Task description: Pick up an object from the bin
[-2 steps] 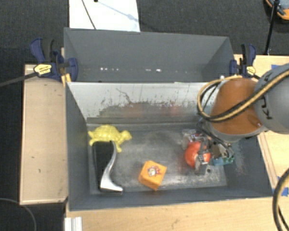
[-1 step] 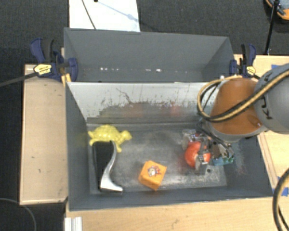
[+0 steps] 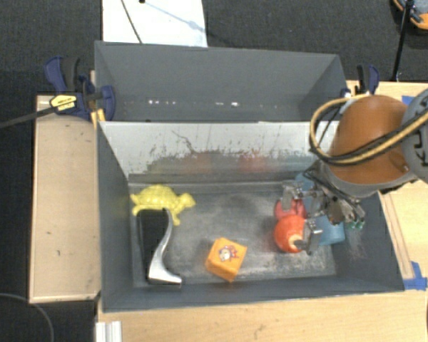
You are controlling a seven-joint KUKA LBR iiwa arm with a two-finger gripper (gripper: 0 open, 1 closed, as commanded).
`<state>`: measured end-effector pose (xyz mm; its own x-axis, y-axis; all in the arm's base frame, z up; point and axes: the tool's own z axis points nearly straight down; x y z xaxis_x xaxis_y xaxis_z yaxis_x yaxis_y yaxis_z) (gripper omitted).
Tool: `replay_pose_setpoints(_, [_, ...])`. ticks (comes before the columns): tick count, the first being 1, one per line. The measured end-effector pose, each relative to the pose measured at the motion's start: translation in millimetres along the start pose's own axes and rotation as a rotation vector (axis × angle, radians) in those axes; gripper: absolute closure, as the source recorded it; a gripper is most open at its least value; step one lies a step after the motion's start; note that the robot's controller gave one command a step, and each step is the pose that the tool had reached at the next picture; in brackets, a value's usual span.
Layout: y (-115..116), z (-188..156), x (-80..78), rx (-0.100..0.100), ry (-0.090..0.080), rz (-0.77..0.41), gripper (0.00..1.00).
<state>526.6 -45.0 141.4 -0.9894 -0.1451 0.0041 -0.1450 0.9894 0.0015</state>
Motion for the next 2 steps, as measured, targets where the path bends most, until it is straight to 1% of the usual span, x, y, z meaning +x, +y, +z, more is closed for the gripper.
replay_pose_setpoints(1, [-3, -77, -4.4, 0.001, -0.003, 0.009, 1.0])
replay_pose_setpoints(2, [-5, -22, -11.2, 0.002, -0.012, 0.092, 0.0])
